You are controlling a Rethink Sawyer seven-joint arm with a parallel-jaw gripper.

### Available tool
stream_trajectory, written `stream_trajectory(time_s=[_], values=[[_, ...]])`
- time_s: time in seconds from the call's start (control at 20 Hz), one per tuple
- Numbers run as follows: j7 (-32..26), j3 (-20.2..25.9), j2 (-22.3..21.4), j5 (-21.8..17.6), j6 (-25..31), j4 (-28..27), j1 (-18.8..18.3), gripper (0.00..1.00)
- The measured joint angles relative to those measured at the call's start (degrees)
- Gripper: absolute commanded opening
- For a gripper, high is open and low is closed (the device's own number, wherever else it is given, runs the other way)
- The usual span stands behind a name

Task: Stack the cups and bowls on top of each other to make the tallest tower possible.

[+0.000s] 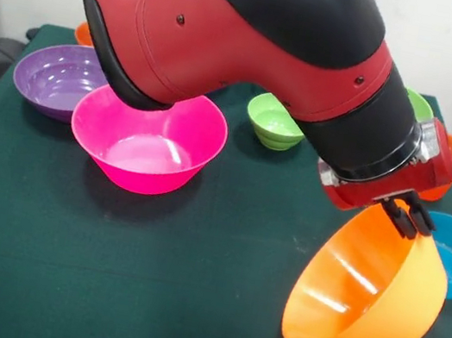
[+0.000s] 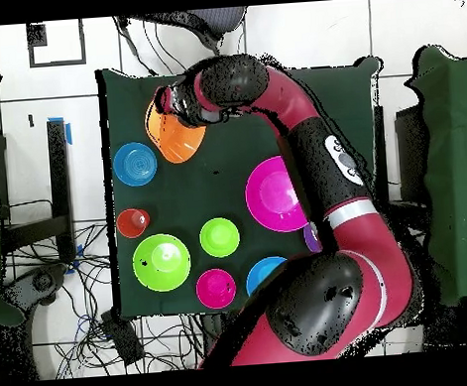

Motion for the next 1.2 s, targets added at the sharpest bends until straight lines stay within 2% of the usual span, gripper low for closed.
stream_trajectory(time_s=[0.45, 0.6, 1.2], values=[[-0.1, 1.3, 3.4, 0.0, 10.4, -3.7, 0.0, 0.00], [-0.3, 1.7, 4.3, 0.0, 12.0, -4.9, 0.1, 0.00], [-5.2, 3.6, 9.6, 0.0, 22.3, -14.8, 1.1, 0.00]])
